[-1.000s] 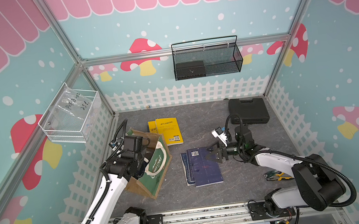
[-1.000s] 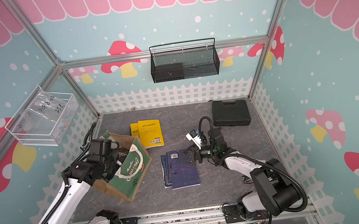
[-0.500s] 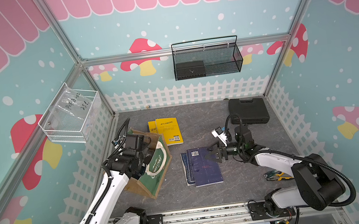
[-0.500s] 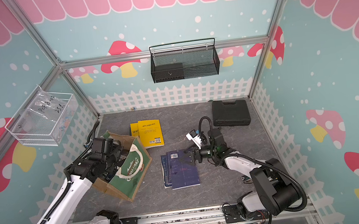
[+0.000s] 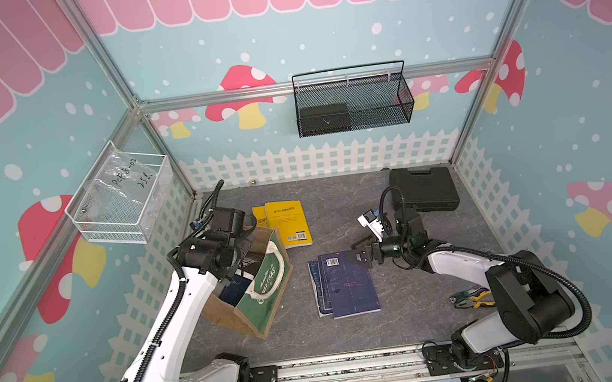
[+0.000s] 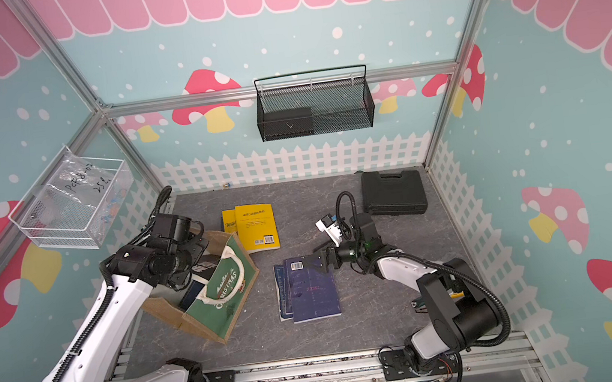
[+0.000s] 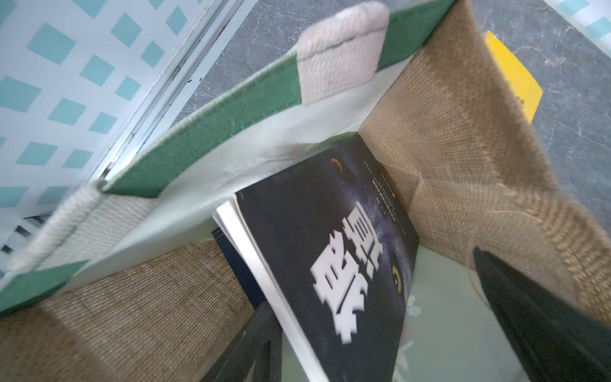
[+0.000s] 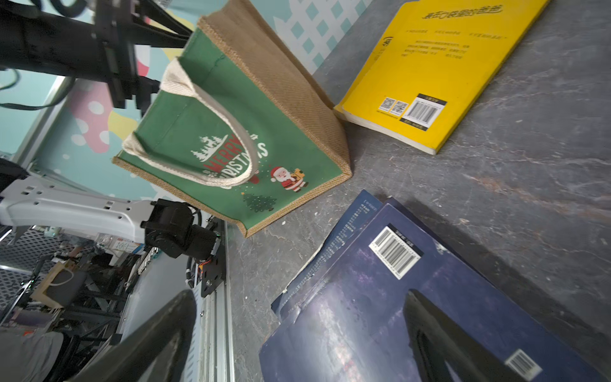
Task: Put the books into the canvas bag
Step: Place the book in the canvas bag, then pick up the book from the book.
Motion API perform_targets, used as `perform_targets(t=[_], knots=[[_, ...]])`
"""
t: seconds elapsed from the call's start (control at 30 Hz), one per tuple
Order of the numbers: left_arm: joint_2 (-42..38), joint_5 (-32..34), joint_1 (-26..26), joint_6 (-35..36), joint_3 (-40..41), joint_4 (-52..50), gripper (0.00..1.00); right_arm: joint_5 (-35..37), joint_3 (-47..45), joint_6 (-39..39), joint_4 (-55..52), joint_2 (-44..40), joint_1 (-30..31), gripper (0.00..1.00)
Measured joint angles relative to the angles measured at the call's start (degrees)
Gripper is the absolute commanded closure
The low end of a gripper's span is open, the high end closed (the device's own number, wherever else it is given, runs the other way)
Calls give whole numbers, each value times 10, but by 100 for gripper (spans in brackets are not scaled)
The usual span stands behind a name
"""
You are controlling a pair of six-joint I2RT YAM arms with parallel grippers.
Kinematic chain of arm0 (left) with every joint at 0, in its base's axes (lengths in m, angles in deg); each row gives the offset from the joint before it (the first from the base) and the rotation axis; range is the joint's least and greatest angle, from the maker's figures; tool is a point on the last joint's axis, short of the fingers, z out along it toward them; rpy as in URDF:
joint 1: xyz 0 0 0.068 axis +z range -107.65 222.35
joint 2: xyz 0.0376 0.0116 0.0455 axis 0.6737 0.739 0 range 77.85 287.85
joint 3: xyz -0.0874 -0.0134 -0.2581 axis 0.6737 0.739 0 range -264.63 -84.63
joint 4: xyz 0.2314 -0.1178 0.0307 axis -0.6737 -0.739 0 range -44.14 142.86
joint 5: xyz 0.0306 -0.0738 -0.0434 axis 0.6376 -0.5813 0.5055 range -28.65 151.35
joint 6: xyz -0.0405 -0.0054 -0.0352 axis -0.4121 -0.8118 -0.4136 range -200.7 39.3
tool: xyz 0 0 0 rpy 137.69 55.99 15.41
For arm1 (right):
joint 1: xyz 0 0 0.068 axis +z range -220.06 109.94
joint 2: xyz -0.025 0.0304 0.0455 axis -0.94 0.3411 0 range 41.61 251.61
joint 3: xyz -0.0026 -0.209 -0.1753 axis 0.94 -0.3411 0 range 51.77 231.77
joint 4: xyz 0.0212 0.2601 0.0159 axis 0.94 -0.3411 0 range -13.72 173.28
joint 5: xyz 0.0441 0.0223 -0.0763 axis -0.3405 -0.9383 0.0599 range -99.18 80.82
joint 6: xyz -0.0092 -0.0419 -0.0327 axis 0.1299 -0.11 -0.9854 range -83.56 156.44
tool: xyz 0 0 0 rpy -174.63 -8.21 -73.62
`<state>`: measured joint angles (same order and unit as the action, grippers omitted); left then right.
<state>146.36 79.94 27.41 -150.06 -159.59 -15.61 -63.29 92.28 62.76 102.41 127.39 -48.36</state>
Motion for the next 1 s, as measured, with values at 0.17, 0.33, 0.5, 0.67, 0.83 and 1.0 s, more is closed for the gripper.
perform_targets(t=[0.17,0.33,0.5,0.67,0.83,1.0], knots=[[22,12,-2,28,-34,-41,1,68,19,-6,-33,22,0,0],[26,40,-29,61,-60,-71,1,108,29,-10,-55,24,-1,1],[34,103,-137,87,-94,-90,1,134,50,-18,-63,32,-4,1],[40,158,-236,116,-98,-93,1,142,56,-19,-66,57,-7,0],[58,158,-271,177,-106,-43,1,155,61,-19,-86,76,-8,1],[76,84,-281,231,-106,60,1,177,70,-30,-105,80,-9,0]])
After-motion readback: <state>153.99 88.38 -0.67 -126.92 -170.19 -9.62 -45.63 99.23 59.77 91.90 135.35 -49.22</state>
